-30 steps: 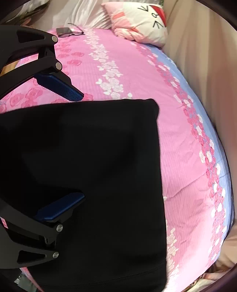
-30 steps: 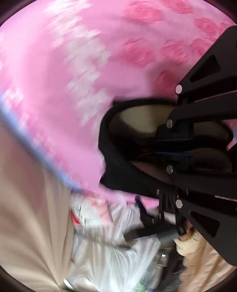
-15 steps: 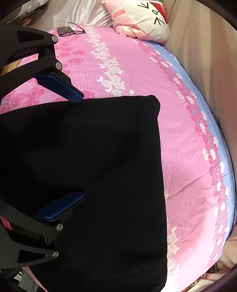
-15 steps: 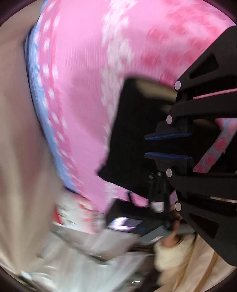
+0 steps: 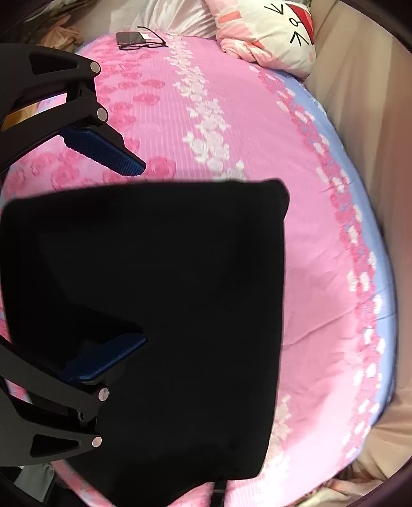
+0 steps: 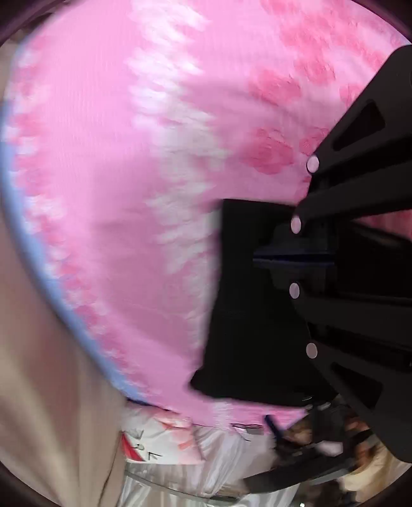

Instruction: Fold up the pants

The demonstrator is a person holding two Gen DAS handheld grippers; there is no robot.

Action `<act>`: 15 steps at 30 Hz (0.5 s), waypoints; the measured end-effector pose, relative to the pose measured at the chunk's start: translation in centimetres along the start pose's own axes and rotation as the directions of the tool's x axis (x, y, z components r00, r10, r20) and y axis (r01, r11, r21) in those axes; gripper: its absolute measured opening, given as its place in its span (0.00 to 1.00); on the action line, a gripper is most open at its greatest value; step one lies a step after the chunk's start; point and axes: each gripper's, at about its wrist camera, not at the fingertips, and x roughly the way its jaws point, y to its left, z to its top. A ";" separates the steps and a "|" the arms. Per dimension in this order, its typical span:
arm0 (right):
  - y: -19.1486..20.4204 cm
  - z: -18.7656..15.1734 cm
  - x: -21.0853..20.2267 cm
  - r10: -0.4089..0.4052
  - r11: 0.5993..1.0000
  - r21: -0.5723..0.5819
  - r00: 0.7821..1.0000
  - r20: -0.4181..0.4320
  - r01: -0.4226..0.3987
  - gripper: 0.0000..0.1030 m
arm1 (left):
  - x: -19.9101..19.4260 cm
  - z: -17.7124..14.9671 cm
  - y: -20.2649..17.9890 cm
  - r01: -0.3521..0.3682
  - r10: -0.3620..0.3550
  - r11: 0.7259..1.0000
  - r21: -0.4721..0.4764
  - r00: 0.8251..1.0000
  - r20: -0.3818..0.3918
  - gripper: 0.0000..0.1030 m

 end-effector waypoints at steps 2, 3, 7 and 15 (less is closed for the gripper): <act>4.4 1.7 -0.6 0.119 0.989 -0.089 0.993 0.001 -0.119 0.07 | -1.1 -0.8 1.1 0.002 -0.002 1.000 -0.015 1.000 0.024 0.95; 7.0 2.4 0.2 0.204 0.969 -0.131 0.978 -0.053 -0.209 0.07 | -1.7 -1.4 2.0 0.017 -0.016 0.999 -0.032 0.999 0.035 0.95; 14.2 2.7 8.2 0.273 0.916 -0.226 0.927 -0.257 -0.332 0.07 | -1.3 -3.1 3.8 0.029 -0.030 0.998 -0.057 0.999 -0.021 0.95; 15.3 3.5 15.2 0.203 0.963 -0.122 0.945 -0.255 -0.240 0.05 | 1.5 -4.6 5.2 0.094 -0.102 0.989 -0.111 0.992 -0.075 0.95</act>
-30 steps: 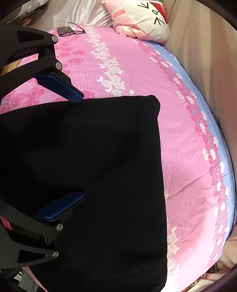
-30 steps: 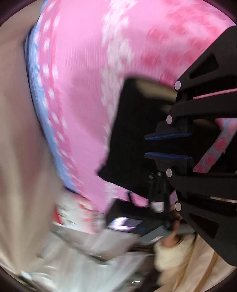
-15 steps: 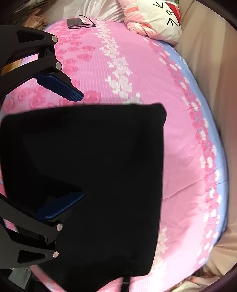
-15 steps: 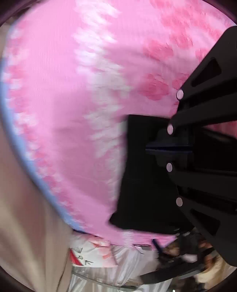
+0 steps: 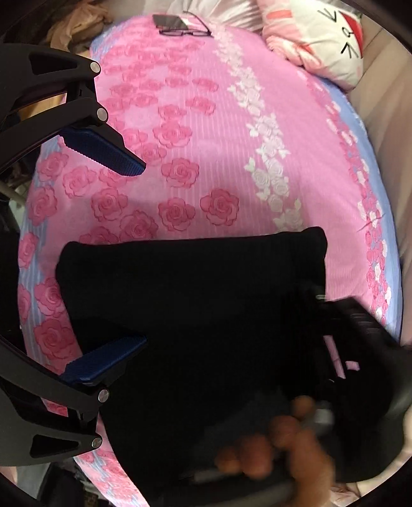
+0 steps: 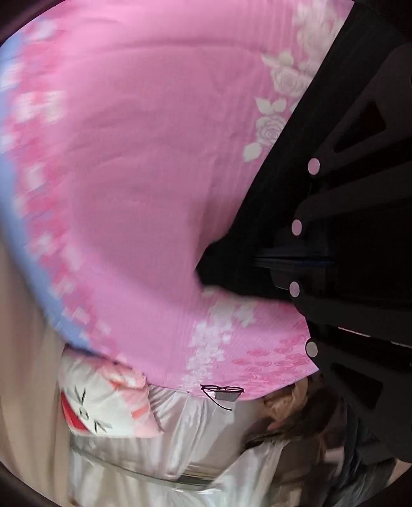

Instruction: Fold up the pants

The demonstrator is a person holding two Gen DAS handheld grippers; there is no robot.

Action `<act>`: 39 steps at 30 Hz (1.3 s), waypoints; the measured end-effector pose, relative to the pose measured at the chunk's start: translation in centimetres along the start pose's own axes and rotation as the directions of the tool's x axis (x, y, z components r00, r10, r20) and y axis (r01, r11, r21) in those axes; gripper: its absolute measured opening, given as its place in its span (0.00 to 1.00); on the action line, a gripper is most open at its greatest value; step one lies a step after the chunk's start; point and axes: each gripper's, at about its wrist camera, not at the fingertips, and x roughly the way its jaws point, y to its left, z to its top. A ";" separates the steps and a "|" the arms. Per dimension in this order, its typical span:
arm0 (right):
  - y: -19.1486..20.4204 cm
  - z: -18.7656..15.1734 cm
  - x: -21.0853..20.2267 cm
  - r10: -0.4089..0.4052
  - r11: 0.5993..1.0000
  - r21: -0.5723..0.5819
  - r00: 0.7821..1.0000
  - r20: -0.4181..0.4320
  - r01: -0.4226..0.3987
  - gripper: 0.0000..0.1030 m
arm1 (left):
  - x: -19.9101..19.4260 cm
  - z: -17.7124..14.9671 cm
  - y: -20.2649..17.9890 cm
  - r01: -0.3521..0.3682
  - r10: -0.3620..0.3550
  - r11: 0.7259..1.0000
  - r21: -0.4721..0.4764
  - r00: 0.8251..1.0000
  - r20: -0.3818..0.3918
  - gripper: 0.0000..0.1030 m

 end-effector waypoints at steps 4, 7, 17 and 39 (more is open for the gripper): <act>2.6 -1.4 1.6 -0.070 0.991 -0.119 0.997 -0.031 0.066 0.00 | 0.5 0.0 0.4 0.044 -0.044 0.999 -0.006 0.999 -0.010 0.95; 0.2 0.2 2.0 -0.061 0.998 0.035 0.998 0.008 0.061 0.00 | 0.7 0.4 0.6 0.069 -0.069 0.998 0.009 0.997 -0.020 0.95; -4.5 -8.0 -8.3 -0.245 0.962 0.160 0.958 0.146 0.222 0.06 | 0.6 1.3 -0.5 0.044 -0.042 0.990 0.131 0.999 -0.019 0.95; -15.4 -23.5 -15.6 -0.186 0.915 0.391 0.962 0.200 0.096 0.65 | 2.7 3.2 5.8 0.337 -0.357 0.923 -0.186 0.930 -0.084 0.95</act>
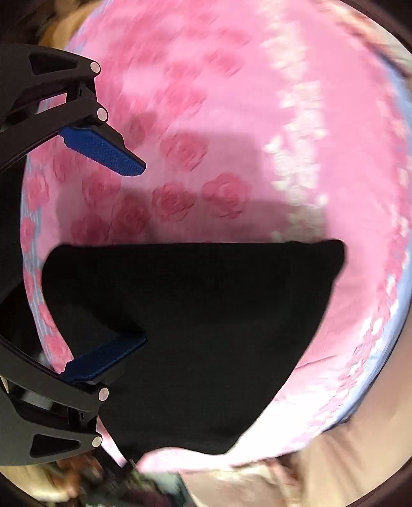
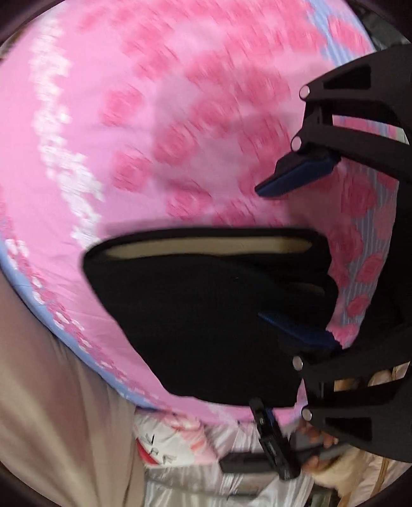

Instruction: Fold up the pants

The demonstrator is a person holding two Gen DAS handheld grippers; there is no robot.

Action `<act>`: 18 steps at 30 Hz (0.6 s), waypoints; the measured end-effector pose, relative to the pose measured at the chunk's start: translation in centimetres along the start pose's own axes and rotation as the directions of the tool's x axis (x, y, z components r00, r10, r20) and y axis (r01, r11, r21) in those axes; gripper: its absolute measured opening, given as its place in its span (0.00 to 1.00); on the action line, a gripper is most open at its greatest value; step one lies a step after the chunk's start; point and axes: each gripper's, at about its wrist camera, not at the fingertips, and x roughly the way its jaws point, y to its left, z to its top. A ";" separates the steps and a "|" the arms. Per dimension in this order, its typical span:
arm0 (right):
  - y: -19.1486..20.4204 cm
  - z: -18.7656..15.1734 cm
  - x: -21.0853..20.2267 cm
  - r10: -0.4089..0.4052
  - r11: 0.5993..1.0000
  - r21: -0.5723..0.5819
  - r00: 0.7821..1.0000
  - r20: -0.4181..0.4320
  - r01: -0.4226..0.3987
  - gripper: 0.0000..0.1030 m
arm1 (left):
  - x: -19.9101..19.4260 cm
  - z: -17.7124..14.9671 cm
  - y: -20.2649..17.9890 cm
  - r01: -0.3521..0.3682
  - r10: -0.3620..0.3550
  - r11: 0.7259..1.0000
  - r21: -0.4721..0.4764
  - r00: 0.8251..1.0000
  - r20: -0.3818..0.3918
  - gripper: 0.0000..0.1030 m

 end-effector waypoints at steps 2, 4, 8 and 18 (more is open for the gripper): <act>-0.4 -0.6 0.8 0.080 0.996 0.043 0.997 -0.003 -0.080 0.62 | 1.0 0.0 0.6 0.070 -0.070 0.996 -0.049 0.998 -0.006 0.95; -0.3 -1.2 1.0 0.115 0.992 0.060 0.993 0.012 -0.115 0.62 | 2.5 0.0 1.0 0.138 -0.142 0.985 -0.100 0.989 -0.031 0.95; -0.3 -1.4 0.9 0.135 0.988 0.073 0.991 0.011 -0.135 0.51 | 2.6 -0.3 -1.4 0.063 -0.063 0.998 -0.026 0.998 0.027 0.95; -0.2 -1.4 1.9 0.130 0.984 0.121 0.991 0.019 -0.131 0.50 | 2.8 -0.1 -2.5 0.145 -0.145 0.989 0.002 0.989 -0.011 0.59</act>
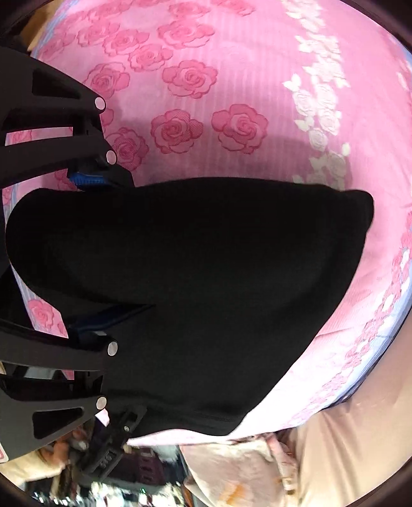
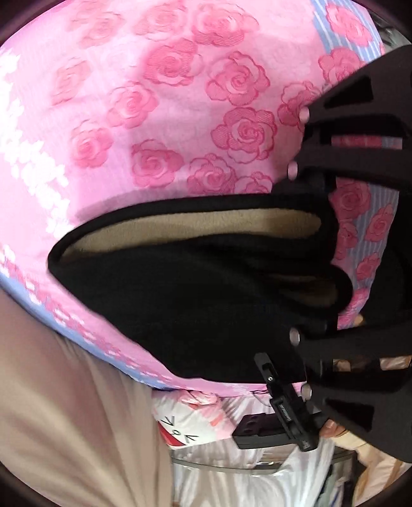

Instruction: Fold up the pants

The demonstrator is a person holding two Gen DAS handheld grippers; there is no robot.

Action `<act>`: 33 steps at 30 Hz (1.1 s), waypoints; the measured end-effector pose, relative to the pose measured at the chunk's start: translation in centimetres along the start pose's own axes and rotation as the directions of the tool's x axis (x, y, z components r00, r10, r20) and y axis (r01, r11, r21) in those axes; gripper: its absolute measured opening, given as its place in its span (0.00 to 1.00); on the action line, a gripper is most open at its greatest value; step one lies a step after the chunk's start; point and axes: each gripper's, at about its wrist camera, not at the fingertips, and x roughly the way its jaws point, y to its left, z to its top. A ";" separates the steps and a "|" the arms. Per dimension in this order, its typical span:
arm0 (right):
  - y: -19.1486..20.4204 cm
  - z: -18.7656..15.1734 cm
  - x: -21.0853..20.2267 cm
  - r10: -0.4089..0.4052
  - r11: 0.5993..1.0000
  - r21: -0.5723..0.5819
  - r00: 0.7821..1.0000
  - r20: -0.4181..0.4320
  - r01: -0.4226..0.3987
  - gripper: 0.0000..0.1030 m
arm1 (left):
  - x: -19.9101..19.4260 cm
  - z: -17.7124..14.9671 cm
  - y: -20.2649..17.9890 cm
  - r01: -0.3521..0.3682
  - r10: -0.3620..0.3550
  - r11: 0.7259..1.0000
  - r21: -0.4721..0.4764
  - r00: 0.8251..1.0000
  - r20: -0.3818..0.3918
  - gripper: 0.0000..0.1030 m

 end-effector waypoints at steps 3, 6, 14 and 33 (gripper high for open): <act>0.1 0.1 -0.1 -0.002 1.000 0.019 1.000 0.001 0.002 0.37 | 0.5 0.4 1.2 0.055 -0.055 0.997 -0.053 0.998 0.009 0.69; 0.5 0.1 -0.6 0.014 0.999 0.040 1.000 -0.004 -0.014 0.30 | 0.5 0.0 0.5 -0.007 0.007 1.000 -0.012 1.000 0.008 0.54; 4.9 0.0 -4.2 0.058 0.998 0.034 0.998 -0.037 -0.057 0.28 | -4.0 0.7 -0.9 0.116 -0.118 0.992 -0.057 0.993 -0.019 0.33; 14.6 -1.9 -8.3 0.090 0.996 -0.021 0.993 -0.083 -0.092 0.28 | -14.4 0.3 -2.5 0.088 -0.085 0.994 0.067 0.995 -0.047 0.33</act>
